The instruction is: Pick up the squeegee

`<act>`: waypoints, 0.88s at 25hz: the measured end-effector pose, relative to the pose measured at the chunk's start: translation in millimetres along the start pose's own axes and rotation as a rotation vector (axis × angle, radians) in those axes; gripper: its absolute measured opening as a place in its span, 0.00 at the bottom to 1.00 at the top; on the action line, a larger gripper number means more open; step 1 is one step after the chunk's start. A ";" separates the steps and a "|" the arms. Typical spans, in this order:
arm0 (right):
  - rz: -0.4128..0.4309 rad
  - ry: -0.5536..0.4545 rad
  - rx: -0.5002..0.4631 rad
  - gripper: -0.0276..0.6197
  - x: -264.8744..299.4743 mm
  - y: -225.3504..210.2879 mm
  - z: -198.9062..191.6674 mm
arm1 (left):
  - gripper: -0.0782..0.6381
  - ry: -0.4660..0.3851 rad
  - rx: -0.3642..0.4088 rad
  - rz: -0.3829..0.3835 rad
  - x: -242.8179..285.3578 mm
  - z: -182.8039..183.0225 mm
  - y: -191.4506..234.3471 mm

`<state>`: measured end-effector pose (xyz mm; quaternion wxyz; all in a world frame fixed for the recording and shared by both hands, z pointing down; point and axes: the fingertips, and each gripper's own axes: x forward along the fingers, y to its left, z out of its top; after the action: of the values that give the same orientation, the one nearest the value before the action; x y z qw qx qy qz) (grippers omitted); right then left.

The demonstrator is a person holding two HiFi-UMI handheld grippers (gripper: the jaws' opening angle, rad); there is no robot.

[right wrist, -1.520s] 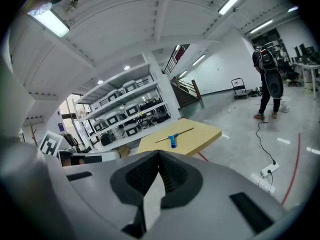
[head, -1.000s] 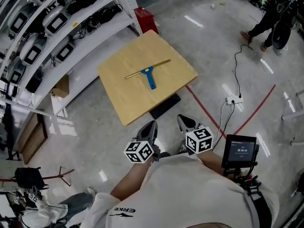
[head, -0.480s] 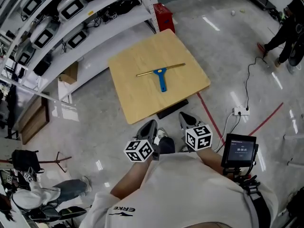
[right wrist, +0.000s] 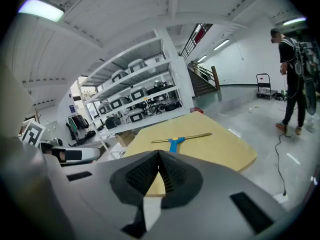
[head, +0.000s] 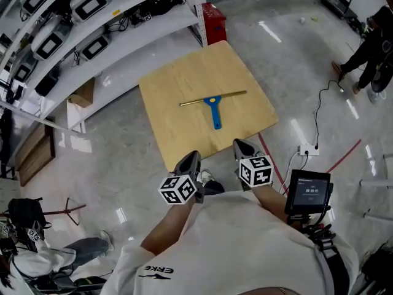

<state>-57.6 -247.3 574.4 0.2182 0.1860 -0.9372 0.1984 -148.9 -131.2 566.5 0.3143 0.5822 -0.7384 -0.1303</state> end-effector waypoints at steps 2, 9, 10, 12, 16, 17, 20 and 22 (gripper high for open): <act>-0.013 0.010 -0.008 0.05 16.2 -0.8 4.1 | 0.11 0.015 -0.008 0.001 9.3 3.2 13.6; -0.077 0.056 -0.033 0.05 47.1 -0.9 17.1 | 0.12 0.068 -0.024 -0.010 21.8 16.5 42.3; -0.087 0.063 -0.036 0.05 53.6 -1.2 18.6 | 0.11 0.074 -0.026 -0.014 24.3 18.9 48.0; -0.107 0.076 -0.039 0.05 69.1 -2.2 21.4 | 0.12 0.087 -0.027 -0.024 31.1 23.8 60.5; -0.149 0.099 -0.054 0.05 95.2 -3.7 28.0 | 0.11 0.104 -0.036 -0.043 41.4 35.7 79.8; -0.156 0.105 -0.058 0.05 100.3 -3.4 28.7 | 0.12 0.106 -0.040 -0.044 42.3 38.3 84.6; -0.172 0.122 -0.068 0.05 115.9 -4.6 31.2 | 0.12 0.113 -0.052 -0.040 47.3 44.7 99.4; -0.179 0.136 -0.071 0.05 124.0 -6.9 31.4 | 0.12 0.122 -0.061 -0.037 50.8 45.7 105.3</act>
<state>-168.8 -299.9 610.3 0.3046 0.2470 -0.9064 0.1568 -265.3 -156.6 606.1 0.3739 0.5928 -0.7026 -0.1232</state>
